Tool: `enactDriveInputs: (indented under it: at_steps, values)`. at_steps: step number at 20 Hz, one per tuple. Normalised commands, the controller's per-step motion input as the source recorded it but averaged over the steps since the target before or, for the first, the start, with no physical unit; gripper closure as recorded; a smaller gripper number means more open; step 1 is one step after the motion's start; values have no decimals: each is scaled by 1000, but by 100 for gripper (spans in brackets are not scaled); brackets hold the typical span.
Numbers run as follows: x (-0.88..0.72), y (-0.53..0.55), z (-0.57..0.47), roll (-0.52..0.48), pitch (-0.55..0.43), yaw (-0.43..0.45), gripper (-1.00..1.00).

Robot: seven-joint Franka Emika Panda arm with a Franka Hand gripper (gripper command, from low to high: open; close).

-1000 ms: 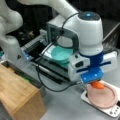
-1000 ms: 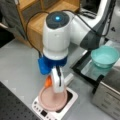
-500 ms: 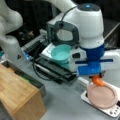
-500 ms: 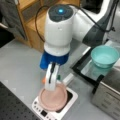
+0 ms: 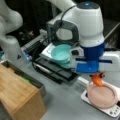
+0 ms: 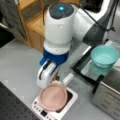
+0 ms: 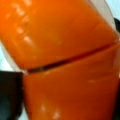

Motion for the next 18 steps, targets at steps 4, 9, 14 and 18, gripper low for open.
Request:
enactDriveInputs:
  at_steps: [4, 9, 14, 18]
  values:
    - [-356, -65, 39, 161, 31, -272, 100]
    - [-463, -120, -46, 108, 184, -98, 100]
    - [-359, -52, -90, 138, 127, -35, 100]
    - [-342, 45, -76, 141, 58, -32, 100]
